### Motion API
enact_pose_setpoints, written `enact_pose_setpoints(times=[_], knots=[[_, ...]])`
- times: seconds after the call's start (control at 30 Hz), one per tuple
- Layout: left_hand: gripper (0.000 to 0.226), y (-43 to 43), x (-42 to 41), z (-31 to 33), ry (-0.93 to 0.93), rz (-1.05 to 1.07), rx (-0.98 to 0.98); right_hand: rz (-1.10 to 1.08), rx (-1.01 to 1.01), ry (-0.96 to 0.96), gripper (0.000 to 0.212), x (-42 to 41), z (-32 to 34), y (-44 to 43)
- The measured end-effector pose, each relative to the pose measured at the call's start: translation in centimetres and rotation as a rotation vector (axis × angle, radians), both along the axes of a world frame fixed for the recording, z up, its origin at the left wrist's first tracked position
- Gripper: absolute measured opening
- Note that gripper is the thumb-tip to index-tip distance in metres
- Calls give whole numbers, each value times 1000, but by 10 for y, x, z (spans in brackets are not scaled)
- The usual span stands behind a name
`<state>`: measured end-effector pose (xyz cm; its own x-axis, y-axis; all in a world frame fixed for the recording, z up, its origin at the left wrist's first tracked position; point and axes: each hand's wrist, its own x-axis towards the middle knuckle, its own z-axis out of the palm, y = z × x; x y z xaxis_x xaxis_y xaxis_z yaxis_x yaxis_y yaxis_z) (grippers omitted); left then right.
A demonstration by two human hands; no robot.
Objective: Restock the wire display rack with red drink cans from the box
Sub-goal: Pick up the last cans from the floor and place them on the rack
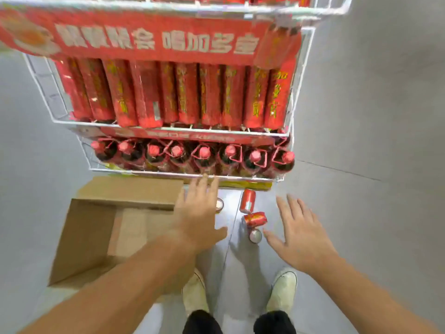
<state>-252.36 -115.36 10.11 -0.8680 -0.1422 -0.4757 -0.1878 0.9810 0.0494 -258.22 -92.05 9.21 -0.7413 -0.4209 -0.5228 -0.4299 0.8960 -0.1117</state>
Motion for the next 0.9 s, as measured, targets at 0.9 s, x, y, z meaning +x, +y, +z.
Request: enact_pose_setpoints(times=[0.9], knots=[[102, 7, 5, -509, 244, 926, 682, -621, -592, -425, 74, 47, -473, 57]])
